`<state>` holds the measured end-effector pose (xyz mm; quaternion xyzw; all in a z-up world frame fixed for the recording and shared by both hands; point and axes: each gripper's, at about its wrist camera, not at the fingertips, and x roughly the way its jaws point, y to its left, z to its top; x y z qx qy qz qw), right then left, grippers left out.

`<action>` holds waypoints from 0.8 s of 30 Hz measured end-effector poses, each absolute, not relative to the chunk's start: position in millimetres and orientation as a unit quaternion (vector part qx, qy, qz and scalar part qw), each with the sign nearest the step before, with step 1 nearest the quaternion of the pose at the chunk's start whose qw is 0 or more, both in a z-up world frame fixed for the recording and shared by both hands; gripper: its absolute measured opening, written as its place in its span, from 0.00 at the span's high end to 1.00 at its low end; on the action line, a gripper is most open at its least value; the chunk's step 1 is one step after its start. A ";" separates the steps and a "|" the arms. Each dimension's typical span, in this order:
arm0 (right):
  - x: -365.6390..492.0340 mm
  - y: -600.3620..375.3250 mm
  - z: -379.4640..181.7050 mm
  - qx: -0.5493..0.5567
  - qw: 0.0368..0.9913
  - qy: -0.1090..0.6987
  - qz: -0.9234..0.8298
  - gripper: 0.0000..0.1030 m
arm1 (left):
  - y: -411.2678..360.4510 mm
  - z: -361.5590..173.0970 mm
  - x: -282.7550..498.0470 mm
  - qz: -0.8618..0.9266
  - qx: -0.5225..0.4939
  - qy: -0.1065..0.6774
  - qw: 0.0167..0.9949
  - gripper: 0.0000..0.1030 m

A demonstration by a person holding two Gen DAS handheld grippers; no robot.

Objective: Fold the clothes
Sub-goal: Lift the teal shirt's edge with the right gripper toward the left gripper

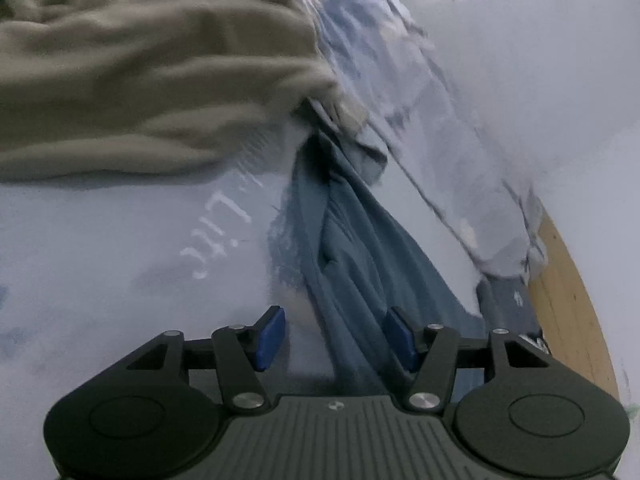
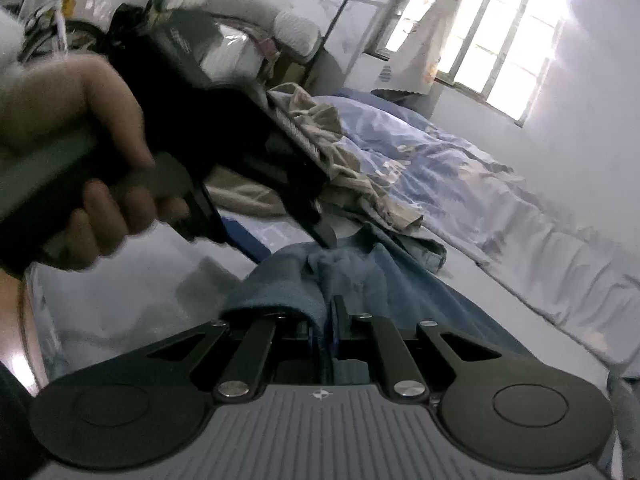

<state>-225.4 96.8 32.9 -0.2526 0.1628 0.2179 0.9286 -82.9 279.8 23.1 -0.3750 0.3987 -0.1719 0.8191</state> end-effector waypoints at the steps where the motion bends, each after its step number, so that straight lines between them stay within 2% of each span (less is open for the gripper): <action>1: -226.0 96.6 35.3 -0.248 0.930 0.163 0.218 0.93 | 276.7 20.9 -74.6 -0.179 -0.371 0.403 0.817 0.47; 12: -229.4 86.1 47.3 -0.206 0.936 0.165 0.233 0.93 | 262.7 4.9 25.5 -0.191 -0.354 0.407 0.820 0.47; 20: -228.6 57.1 60.4 -0.164 0.944 0.161 0.237 0.93 | 245.9 12.6 71.2 -0.168 -0.298 0.408 0.847 0.47; 23: -231.3 46.3 65.7 -0.152 0.947 0.159 0.233 0.93 | 245.3 12.8 79.8 -0.159 -0.305 0.399 0.850 0.52; 24: -231.7 43.4 67.1 -0.147 0.948 0.160 0.233 0.93 | 244.8 12.8 81.8 -0.154 -0.308 0.397 0.851 0.74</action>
